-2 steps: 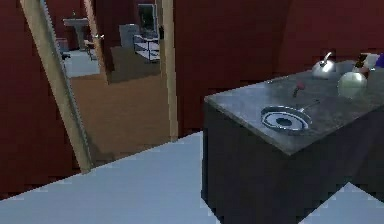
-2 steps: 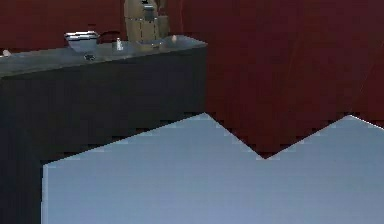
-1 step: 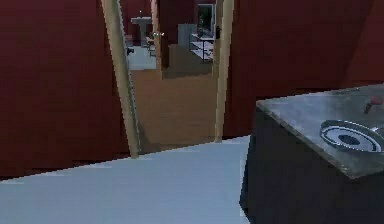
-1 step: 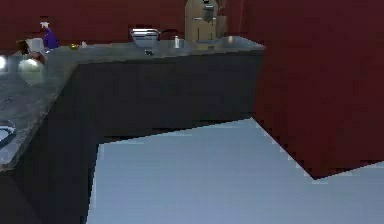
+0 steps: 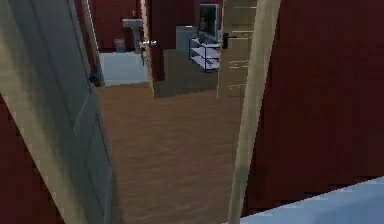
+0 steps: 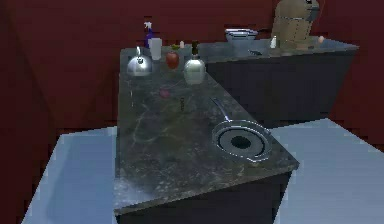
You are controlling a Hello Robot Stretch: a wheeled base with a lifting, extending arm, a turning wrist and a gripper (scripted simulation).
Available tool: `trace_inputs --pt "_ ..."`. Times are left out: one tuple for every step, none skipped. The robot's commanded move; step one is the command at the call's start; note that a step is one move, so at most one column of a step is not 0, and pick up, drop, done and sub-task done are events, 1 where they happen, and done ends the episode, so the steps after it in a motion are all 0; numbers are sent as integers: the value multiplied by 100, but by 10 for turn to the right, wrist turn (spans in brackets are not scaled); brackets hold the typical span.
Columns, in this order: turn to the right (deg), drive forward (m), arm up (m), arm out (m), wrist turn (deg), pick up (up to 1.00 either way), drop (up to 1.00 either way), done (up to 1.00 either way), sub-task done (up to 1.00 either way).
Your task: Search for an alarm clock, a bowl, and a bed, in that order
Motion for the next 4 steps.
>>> trace_inputs --pt "-30 0 0 0 0 0 0 0 0" --pt "-300 0 0 0 0 0 0 0 0" --pt "0 45 0 0 0 0 0 0 0" --pt "450 0 0 0 0 0 0 0 0"
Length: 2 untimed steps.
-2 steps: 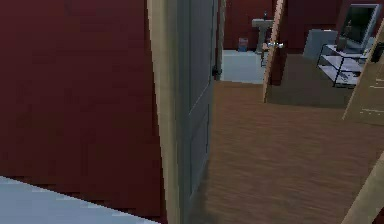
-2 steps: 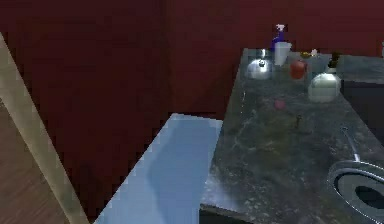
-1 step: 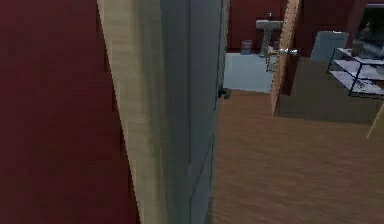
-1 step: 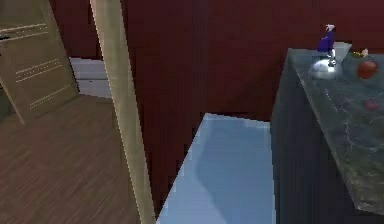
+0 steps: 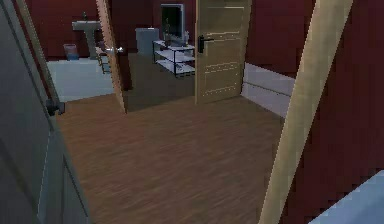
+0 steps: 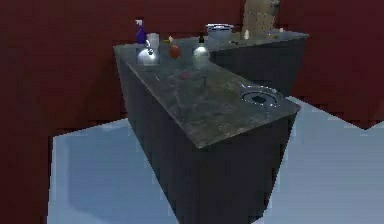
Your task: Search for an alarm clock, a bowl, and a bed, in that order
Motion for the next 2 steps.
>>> trace_inputs --pt "330 0 0 0 0 0 0 0 0" --pt "0 35 0 0 0 0 0 0 0"
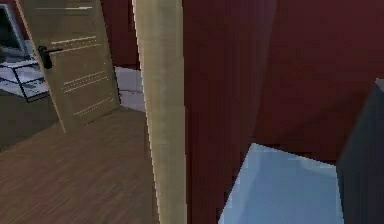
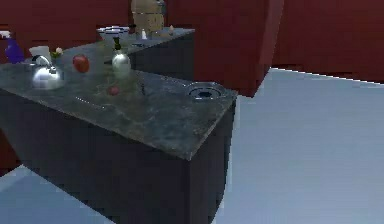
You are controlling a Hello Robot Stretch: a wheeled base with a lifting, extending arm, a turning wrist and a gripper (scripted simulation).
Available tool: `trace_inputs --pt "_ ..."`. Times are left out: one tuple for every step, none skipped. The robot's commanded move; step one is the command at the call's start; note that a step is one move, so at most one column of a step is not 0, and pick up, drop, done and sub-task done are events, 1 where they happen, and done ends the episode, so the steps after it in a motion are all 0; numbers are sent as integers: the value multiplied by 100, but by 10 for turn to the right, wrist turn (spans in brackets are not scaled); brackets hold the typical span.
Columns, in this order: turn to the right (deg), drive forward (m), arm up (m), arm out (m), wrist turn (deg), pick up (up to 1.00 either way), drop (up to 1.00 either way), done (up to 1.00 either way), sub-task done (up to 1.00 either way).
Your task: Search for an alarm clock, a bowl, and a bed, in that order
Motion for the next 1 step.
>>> trace_inputs --pt "-450 0 0 0 0 0 0 0 0"
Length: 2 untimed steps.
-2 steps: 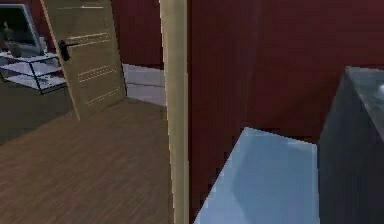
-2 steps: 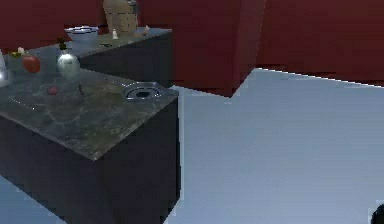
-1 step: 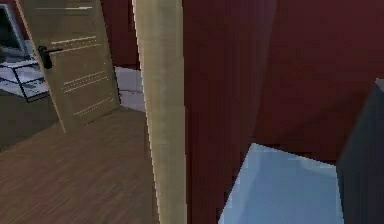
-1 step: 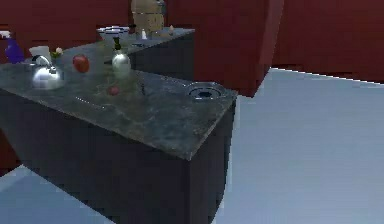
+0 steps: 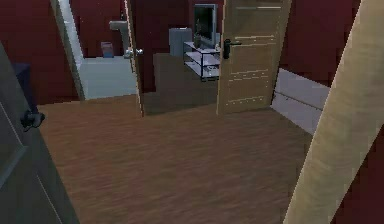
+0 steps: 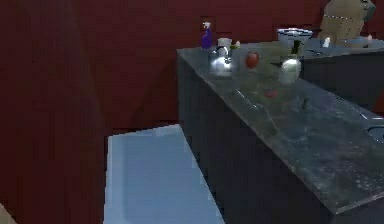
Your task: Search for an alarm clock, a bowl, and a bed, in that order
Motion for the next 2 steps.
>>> trace_inputs --pt "-150 0 0 0 0 0 0 0 0" --pt "0 15 0 0 0 0 0 0 0"
